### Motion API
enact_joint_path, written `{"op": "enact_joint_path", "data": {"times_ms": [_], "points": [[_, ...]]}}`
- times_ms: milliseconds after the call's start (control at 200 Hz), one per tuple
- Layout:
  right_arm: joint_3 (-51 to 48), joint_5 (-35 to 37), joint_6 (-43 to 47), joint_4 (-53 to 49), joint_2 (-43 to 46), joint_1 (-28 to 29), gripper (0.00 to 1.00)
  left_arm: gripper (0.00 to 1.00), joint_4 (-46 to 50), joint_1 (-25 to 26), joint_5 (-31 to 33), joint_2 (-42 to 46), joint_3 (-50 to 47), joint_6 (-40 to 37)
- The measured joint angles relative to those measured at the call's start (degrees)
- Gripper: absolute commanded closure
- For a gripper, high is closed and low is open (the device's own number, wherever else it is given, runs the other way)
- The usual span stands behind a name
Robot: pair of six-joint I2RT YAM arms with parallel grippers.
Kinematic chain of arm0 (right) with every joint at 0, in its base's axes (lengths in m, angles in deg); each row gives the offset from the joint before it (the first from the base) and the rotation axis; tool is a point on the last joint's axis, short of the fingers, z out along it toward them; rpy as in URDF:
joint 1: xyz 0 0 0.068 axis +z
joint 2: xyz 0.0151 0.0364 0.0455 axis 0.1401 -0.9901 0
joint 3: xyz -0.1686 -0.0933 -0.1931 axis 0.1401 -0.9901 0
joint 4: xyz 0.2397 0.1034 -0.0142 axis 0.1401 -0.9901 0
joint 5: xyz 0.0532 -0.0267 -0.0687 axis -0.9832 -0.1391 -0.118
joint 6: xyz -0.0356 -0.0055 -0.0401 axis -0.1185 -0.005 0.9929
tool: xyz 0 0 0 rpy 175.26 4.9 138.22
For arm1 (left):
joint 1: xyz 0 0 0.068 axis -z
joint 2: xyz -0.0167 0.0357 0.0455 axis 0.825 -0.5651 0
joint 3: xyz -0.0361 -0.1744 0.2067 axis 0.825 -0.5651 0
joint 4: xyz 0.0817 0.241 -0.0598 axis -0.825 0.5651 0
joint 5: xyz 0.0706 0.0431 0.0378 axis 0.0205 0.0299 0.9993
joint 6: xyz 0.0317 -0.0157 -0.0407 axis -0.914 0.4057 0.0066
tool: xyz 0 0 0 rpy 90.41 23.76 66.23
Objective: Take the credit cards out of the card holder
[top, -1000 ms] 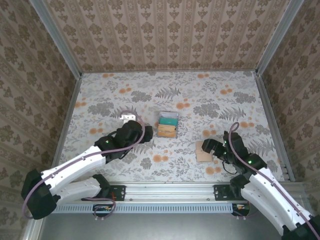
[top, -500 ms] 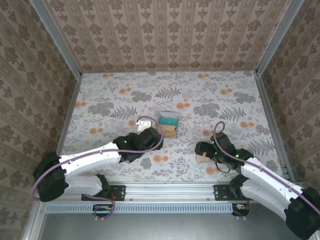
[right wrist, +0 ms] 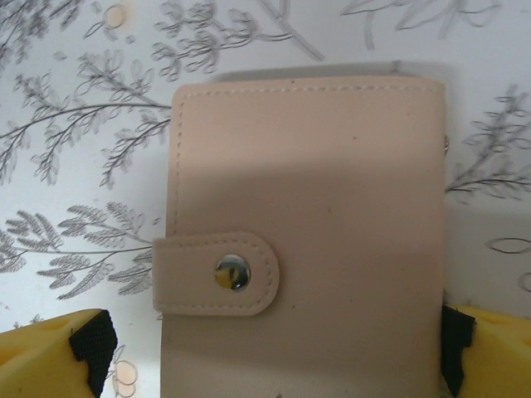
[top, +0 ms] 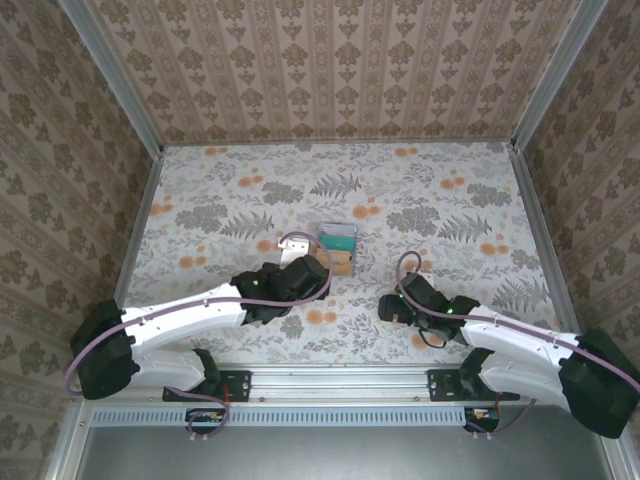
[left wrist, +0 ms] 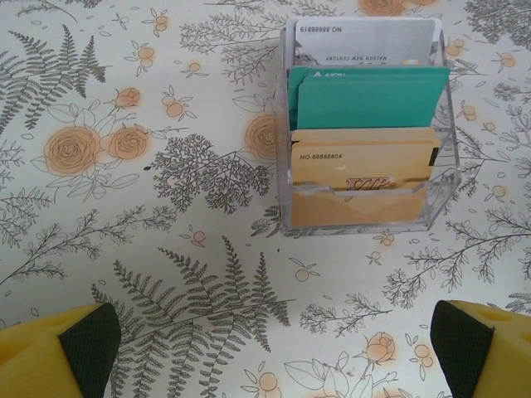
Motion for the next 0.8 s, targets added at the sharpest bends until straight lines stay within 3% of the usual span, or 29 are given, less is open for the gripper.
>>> {"op": "enact_joint_path", "data": {"times_ms": [285, 500, 675, 800], "points": [[6.12, -0.09, -2.4, 6.32, -9.86, 11.06, 0.0, 0.0, -0.2, -0.02, -0.55, 1.46, -1.7, -0.48], [11.87, -0.22, -3.04, 8.87, -16.72, 14.34, 0.0, 0.0, -0.83, -0.02, -2.29, 1.46, -2.47, -1.31], [12.22, 2.01, -3.37, 6.08, -14.93, 14.36, 0.0, 0.01, -2.34, -0.04, -5.31, 1.44, -2.91, -2.64], [12.2, 4.74, -4.35, 2.32, -9.66, 14.19, 0.0, 0.14, -4.66, -0.09, -7.67, 0.02, -2.89, -4.59]]}}
